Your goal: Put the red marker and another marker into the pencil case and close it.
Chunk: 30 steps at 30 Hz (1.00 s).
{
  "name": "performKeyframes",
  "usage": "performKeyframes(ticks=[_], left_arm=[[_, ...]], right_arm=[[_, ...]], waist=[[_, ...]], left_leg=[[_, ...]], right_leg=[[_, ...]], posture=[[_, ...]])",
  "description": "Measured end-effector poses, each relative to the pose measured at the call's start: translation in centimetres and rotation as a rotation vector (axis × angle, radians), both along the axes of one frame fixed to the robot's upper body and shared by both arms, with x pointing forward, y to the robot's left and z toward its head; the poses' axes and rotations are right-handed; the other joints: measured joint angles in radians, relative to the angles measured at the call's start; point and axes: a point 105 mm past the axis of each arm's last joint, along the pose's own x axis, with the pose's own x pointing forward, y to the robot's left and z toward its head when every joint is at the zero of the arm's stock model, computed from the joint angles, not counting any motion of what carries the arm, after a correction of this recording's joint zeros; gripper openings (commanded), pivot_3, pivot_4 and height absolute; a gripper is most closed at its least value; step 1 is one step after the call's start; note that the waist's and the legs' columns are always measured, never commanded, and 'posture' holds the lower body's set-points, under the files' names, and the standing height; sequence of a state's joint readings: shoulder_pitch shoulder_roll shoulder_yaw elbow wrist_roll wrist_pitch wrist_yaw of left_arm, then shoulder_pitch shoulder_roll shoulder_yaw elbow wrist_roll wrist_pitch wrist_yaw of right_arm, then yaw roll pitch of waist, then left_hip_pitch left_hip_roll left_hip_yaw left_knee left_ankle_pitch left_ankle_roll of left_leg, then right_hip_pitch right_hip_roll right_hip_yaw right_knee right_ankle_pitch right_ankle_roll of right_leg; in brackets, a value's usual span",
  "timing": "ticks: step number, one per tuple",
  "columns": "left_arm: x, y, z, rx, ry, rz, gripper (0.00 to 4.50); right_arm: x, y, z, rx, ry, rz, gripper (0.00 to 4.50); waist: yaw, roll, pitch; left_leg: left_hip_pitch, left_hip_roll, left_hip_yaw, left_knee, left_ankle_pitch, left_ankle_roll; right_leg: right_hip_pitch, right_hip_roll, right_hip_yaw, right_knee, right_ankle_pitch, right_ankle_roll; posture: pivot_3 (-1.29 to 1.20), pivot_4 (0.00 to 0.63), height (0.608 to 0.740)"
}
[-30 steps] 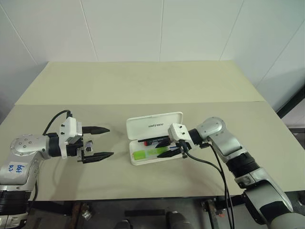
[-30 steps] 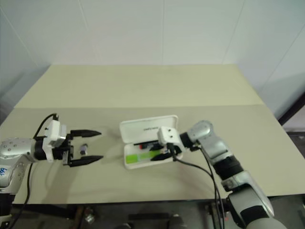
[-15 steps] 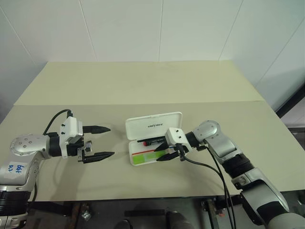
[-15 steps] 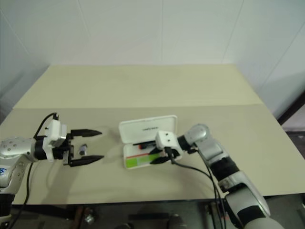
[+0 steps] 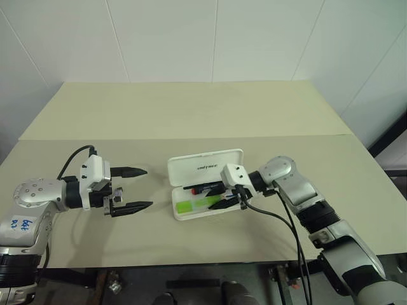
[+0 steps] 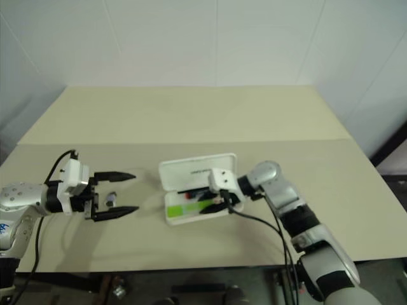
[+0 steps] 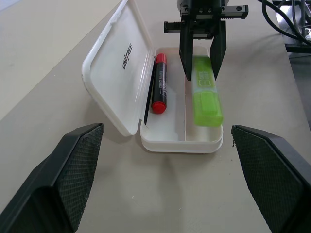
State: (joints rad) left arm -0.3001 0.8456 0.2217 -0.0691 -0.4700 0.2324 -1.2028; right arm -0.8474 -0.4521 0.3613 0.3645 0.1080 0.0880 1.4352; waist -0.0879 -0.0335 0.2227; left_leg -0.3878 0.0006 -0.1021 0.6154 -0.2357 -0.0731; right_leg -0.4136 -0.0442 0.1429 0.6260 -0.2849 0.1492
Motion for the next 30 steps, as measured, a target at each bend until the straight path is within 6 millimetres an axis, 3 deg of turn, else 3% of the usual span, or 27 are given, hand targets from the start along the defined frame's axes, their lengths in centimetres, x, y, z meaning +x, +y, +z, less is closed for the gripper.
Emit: performKeyframes(ticks=[12, 22, 30], left_arm=[[0.0, 0.0, 0.1, 0.000, -0.003, -0.001, 4.50], [0.1, 0.0, 0.1, 0.000, -0.005, -0.001, 4.50], [0.1, 0.0, 0.2, -0.001, -0.009, -0.001, 4.50]], right_arm=[[0.5, -0.7, -0.9, -0.020, 0.012, -0.029, 1.10], [0.3, -0.4, -0.5, 0.011, 0.038, -0.011, 4.46], [-0.2, 0.4, 2.1, 0.109, 0.019, 0.020, 4.46]], waist=[[0.000, 0.000, 0.000], [-0.001, 0.000, 0.000], [0.000, 0.000, 0.000]], left_leg=[[0.000, 0.000, 0.000, 0.000, 0.000, 0.000], [0.000, 0.000, 0.000, 0.000, 0.000, 0.000], [0.000, 0.000, 0.000, -0.001, 0.000, 0.000]], right_leg=[[0.000, 0.000, 0.000, 0.000, 0.000, 0.000], [0.000, 0.000, 0.000, 0.000, 0.000, 0.000], [0.000, 0.000, 0.000, 0.000, 0.000, 0.000]], posture=[[0.00, 0.150, 0.740], [0.00, 0.150, 0.740], [0.00, 0.150, 0.740]])
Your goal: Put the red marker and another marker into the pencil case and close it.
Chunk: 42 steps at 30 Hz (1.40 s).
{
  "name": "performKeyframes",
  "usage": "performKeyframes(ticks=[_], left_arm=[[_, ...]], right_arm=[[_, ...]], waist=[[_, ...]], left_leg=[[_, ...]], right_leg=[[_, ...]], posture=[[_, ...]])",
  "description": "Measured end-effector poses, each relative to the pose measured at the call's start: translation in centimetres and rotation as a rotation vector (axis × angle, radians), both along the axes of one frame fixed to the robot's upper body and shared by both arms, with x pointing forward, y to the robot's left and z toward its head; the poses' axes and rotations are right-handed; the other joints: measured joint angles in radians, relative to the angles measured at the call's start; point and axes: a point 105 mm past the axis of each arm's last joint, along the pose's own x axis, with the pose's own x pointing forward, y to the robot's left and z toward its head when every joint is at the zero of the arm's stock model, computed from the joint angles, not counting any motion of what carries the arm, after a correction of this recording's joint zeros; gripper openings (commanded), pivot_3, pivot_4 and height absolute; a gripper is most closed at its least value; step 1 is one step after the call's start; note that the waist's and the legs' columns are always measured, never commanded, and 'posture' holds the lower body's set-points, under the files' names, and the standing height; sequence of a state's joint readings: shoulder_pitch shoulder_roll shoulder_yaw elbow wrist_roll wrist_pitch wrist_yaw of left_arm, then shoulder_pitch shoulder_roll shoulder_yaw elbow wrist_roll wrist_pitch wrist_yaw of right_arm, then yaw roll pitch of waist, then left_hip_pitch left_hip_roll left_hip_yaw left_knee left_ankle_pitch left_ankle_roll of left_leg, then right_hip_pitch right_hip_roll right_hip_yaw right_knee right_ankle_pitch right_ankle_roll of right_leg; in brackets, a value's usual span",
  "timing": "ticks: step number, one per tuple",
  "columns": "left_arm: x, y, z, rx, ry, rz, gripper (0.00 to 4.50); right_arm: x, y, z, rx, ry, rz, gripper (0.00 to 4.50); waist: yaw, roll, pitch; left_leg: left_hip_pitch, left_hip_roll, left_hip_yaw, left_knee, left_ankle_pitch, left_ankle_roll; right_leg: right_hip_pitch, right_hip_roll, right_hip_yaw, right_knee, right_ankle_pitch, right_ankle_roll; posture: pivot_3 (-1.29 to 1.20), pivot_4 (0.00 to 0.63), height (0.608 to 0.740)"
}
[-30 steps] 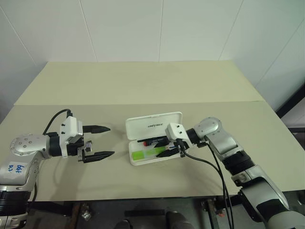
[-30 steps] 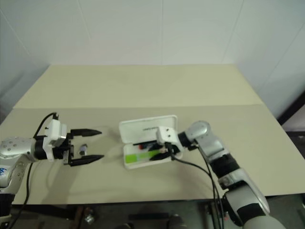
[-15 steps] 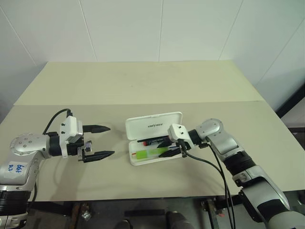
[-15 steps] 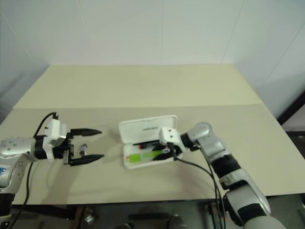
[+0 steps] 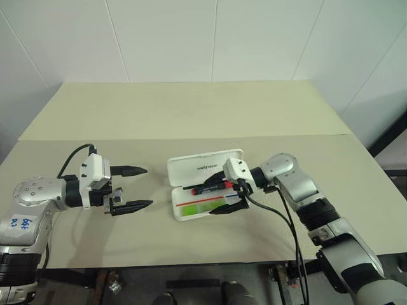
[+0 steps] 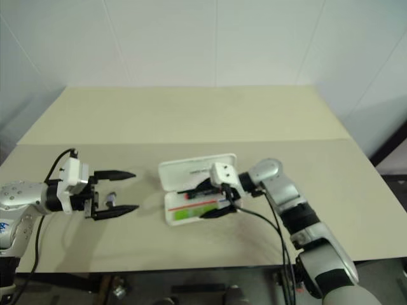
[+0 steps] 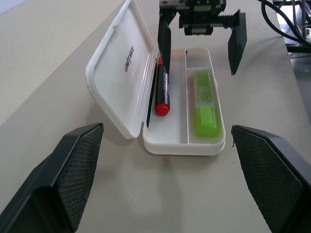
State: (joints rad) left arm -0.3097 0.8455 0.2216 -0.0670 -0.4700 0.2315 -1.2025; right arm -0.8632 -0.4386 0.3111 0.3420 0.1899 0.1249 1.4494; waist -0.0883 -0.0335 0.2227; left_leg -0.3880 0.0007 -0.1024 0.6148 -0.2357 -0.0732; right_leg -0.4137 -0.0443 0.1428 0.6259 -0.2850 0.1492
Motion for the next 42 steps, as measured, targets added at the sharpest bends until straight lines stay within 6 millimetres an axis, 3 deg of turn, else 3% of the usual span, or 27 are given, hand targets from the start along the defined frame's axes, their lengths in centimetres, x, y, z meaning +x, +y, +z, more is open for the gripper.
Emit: performKeyframes(ticks=[3, 8, 14, 18, 25, 30, 36, 42], left_arm=[[0.0, 0.0, 0.0, 0.001, 0.000, 0.003, 4.50], [-0.1, 0.7, -1.0, 0.008, 0.033, 0.053, 4.50], [0.2, 3.1, -1.3, -0.035, -0.015, 0.338, 4.50], [-0.5, 3.8, -3.4, -0.066, 0.022, 0.470, 4.50], [0.3, 5.9, -4.0, -0.217, -0.097, 0.776, 4.50], [0.6, 7.0, -5.6, -0.254, -0.083, 0.870, 4.50], [0.5, 5.5, -8.0, -0.294, -0.029, 0.884, 4.50], [0.7, 5.3, -10.0, -0.322, 0.005, 0.963, 4.50]], right_arm=[[-0.9, -0.1, 1.2, 0.062, 0.005, 0.017, 4.46], [-2.6, -2.3, 1.3, 0.121, 0.078, -0.013, 4.46], [-4.1, -6.2, 2.0, 0.183, 0.111, -0.099, 4.46], [-3.6, -7.8, 2.3, 0.230, 0.087, -0.201, 4.46], [-1.6, -10.3, 4.8, 0.320, -0.059, -0.342, 4.46], [-1.4, -10.5, 5.3, 0.333, -0.079, -0.356, 4.46], [-2.4, -10.3, 5.4, 0.328, -0.068, -0.352, 4.46], [-2.9, -10.6, 6.0, 0.322, -0.078, -0.378, 4.46]], waist=[[0.002, 0.000, 0.000], [0.005, 0.000, 0.000], [0.002, 0.000, 0.000], [0.004, 0.000, 0.000], [0.006, -0.001, 0.000], [0.006, 0.000, 0.000], [0.008, -0.001, 0.000], [0.008, -0.001, -0.001]], left_leg=[[0.000, 0.000, -0.001, 0.000, 0.000, 0.000], [-0.001, 0.000, -0.001, -0.001, -0.001, -0.001], [0.000, 0.000, 0.000, -0.001, -0.001, -0.001], [0.000, 0.000, 0.000, -0.001, -0.001, -0.001], [0.000, 0.000, 0.001, 0.001, 0.000, 0.000], [0.000, 0.000, 0.001, 0.001, 0.000, -0.001], [0.000, 0.000, 0.001, 0.001, -0.001, -0.001], [0.000, 0.000, 0.001, 0.001, 0.000, -0.001]], right_leg=[[0.000, 0.000, 0.000, 0.000, 0.000, 0.000], [0.000, 0.000, -0.001, -0.001, 0.000, 0.000], [0.000, 0.000, 0.000, -0.002, -0.001, 0.000], [0.000, 0.000, 0.000, -0.002, -0.001, 0.000], [0.003, 0.000, 0.001, -0.006, -0.002, -0.003], [0.003, 0.000, 0.001, -0.006, 0.000, 0.000], [0.003, 0.000, 0.001, -0.006, 0.000, 0.001], [0.004, 0.000, 0.001, -0.007, -0.002, -0.003]], posture=[[0.00, 0.150, 0.740], [0.00, 0.150, 0.740], [0.00, 0.150, 0.740], [0.00, 0.150, 0.740], [0.00, 0.150, 0.740], [0.00, 0.150, 0.740], [0.00, 0.150, 0.740], [0.00, 0.150, 0.740]])
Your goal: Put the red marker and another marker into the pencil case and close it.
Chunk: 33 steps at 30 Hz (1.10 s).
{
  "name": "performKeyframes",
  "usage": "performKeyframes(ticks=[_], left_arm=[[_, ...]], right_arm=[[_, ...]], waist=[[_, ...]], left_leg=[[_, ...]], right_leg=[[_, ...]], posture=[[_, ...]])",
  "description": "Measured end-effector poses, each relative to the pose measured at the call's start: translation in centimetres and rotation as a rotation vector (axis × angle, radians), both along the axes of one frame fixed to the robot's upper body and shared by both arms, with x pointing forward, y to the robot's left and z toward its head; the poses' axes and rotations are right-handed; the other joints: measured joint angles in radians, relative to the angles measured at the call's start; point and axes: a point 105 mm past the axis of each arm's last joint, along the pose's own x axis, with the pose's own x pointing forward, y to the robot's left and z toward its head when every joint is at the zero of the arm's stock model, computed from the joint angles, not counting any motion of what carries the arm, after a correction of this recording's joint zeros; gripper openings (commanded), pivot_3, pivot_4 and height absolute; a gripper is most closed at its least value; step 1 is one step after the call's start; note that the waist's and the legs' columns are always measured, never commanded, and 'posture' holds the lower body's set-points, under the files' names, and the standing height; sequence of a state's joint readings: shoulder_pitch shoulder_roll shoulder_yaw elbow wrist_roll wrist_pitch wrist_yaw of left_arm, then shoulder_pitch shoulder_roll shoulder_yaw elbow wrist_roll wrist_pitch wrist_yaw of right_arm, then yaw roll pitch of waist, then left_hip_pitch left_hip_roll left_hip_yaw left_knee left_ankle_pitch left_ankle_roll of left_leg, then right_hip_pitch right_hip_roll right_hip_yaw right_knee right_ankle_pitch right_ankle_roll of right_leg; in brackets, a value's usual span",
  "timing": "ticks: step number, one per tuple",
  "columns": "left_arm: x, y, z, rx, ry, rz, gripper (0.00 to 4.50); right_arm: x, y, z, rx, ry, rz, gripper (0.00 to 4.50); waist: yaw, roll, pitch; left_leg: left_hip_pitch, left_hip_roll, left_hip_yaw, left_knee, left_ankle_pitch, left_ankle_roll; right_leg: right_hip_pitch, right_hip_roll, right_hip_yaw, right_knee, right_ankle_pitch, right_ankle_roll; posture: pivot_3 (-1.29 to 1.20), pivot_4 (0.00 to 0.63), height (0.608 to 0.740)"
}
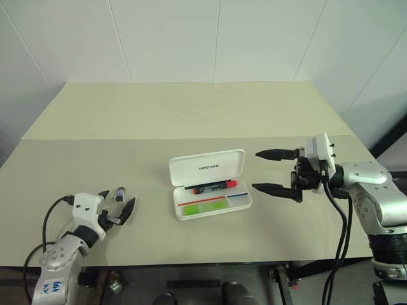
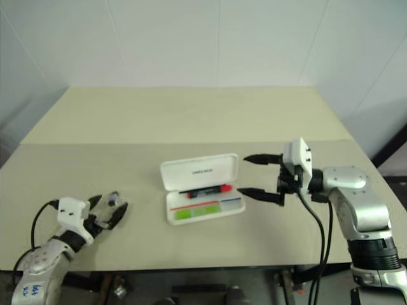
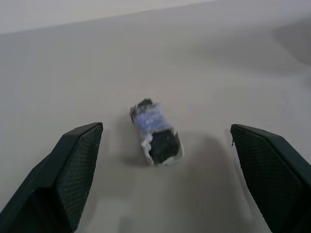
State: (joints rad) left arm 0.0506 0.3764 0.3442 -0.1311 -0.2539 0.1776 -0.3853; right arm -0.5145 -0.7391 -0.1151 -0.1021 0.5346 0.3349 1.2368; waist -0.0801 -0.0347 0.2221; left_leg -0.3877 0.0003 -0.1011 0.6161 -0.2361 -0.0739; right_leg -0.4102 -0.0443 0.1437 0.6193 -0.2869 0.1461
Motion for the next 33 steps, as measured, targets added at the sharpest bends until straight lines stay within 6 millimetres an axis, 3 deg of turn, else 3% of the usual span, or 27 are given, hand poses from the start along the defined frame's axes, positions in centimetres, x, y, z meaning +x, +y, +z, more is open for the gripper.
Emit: performKeyframes(ticks=[11, 15, 25, 33], left_arm=[[1.1, 0.4, 0.1, 0.003, -0.055, 0.063, 4.50], [1.3, 0.4, 0.1, -0.007, -0.052, 0.066, 3.67], [1.6, 0.1, 0.0, -0.060, -0.021, 0.060, 0.46], [1.8, -0.1, 0.2, -0.093, -0.026, 0.063, 0.46]], right_arm=[[-0.1, 0.1, 0.3, 0.004, 0.004, -0.019, 4.46], [0.0, 0.2, 0.7, 0.005, -0.009, -0.017, 4.50], [0.1, 0.7, 1.6, 0.007, -0.044, 0.000, 4.50], [0.4, 0.9, 1.3, 0.004, -0.041, 0.006, 4.50]], waist=[[0.003, 0.001, 0.000], [0.003, 0.001, 0.000], [0.003, 0.001, -0.001], [0.008, 0.001, -0.001]], left_leg=[[0.001, -0.001, 0.001, 0.000, 0.001, 0.001], [0.001, -0.001, 0.001, 0.001, 0.002, 0.002], [0.001, -0.001, 0.002, 0.001, 0.002, 0.002], [0.000, -0.001, 0.002, 0.001, 0.002, 0.002]], right_leg=[[0.001, 0.000, 0.001, 0.000, -0.001, -0.004], [0.001, 0.000, 0.002, 0.000, -0.001, -0.004], [0.002, 0.000, 0.002, -0.002, -0.001, -0.005], [0.001, 0.000, 0.002, -0.002, 0.000, -0.005]], posture=[[0.00, 0.150, 0.740], [0.00, 0.150, 0.740], [0.00, 0.150, 0.740], [0.00, 0.150, 0.740]])
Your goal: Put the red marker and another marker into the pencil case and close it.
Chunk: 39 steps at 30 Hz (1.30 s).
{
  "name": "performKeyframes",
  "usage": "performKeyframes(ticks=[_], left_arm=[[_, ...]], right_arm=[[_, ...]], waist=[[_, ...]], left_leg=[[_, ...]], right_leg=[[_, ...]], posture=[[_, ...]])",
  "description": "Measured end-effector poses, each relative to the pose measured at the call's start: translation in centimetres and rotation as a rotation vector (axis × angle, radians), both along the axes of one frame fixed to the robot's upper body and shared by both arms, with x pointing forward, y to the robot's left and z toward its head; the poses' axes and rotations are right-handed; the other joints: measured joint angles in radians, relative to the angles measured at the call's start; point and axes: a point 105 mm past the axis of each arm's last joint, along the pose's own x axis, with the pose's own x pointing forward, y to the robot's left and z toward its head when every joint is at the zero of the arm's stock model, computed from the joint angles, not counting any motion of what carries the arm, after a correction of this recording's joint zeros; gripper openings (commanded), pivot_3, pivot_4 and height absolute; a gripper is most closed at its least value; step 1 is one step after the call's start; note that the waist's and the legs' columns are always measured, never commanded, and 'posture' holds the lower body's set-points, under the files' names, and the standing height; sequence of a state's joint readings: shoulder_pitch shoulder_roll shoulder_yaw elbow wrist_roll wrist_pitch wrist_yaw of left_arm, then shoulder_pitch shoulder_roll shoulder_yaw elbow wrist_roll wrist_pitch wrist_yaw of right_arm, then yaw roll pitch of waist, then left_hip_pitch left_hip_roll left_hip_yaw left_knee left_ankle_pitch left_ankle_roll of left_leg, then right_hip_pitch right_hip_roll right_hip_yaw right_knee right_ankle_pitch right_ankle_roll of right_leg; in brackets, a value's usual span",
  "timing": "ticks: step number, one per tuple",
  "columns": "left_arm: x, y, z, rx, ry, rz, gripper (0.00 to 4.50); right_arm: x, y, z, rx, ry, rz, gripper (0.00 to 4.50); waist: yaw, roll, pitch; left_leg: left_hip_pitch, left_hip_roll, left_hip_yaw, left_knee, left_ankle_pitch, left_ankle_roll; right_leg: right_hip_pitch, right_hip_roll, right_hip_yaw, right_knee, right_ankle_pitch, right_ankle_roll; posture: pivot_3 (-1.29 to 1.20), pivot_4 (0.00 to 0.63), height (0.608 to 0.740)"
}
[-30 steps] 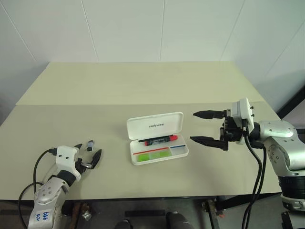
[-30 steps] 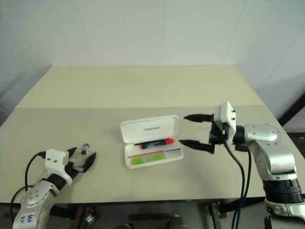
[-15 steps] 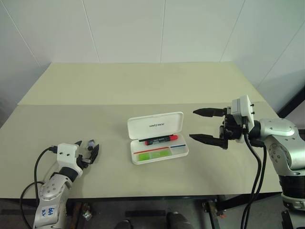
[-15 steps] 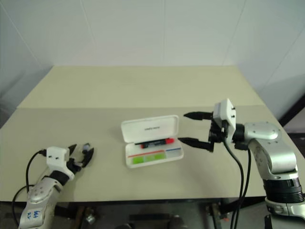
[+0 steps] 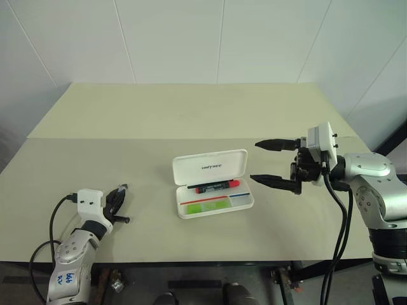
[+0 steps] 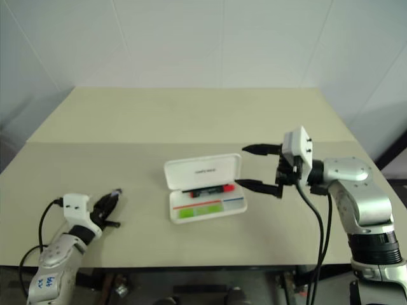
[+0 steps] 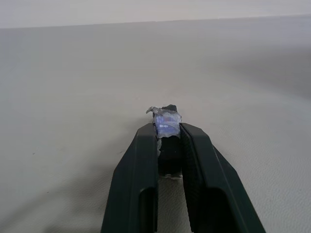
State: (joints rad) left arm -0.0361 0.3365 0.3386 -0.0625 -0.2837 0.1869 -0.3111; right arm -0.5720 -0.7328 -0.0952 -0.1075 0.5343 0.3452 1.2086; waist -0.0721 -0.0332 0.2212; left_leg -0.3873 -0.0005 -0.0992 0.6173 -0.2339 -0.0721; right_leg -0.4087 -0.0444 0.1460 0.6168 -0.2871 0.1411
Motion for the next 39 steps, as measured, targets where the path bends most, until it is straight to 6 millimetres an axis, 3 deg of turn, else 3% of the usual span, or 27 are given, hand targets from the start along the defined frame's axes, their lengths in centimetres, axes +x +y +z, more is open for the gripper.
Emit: performKeyframes(ticks=[5, 8, 12, 22, 39], left_arm=[[0.1, -0.5, 2.2, 0.030, -0.031, -0.139, 0.46], [-0.5, -1.3, 4.4, 0.098, -0.076, -0.261, 0.46], [-1.7, -2.3, 5.6, 0.166, -0.075, -0.434, 0.46], [-4.1, -5.6, 7.4, 0.205, -0.052, -0.811, 0.46], [-3.6, -13.3, 7.8, 0.204, -0.061, -1.169, 0.46]], right_arm=[[0.4, -0.2, -0.3, 0.004, 0.005, -0.002, 4.50], [0.4, -0.2, -0.2, 0.006, 0.001, 0.000, 4.50], [0.2, -0.1, -0.2, 0.012, 0.002, 0.011, 4.50], [-0.5, -0.8, -1.8, 0.006, 0.055, 0.008, 4.50], [-2.1, -4.6, -4.2, -0.054, 0.072, -0.165, 4.50]], waist=[[-0.001, 0.000, 0.000], [-0.009, 0.000, 0.000], [-0.010, 0.000, 0.000], [-0.008, 0.000, 0.000], [-0.005, 0.000, 0.000]], left_leg=[[-0.001, 0.000, 0.000, -0.001, 0.000, 0.000], [-0.001, 0.001, 0.000, -0.003, -0.001, -0.001], [-0.001, 0.002, 0.000, -0.005, -0.001, -0.001], [-0.003, 0.001, 0.000, -0.005, -0.002, -0.001], [-0.003, 0.001, 0.001, -0.004, -0.002, -0.001]], right_leg=[[-0.001, 0.000, 0.000, -0.001, 0.000, 0.000], [-0.001, 0.000, 0.000, -0.003, 0.001, 0.002], [-0.002, 0.000, -0.001, -0.003, 0.001, 0.004], [-0.002, 0.000, -0.001, -0.006, -0.001, 0.001], [-0.001, 0.000, -0.001, -0.006, 0.001, 0.004]], posture=[[0.00, 0.150, 0.740], [0.00, 0.150, 0.740], [0.00, 0.150, 0.740], [0.00, 0.150, 0.740], [0.00, 0.150, 0.740]])
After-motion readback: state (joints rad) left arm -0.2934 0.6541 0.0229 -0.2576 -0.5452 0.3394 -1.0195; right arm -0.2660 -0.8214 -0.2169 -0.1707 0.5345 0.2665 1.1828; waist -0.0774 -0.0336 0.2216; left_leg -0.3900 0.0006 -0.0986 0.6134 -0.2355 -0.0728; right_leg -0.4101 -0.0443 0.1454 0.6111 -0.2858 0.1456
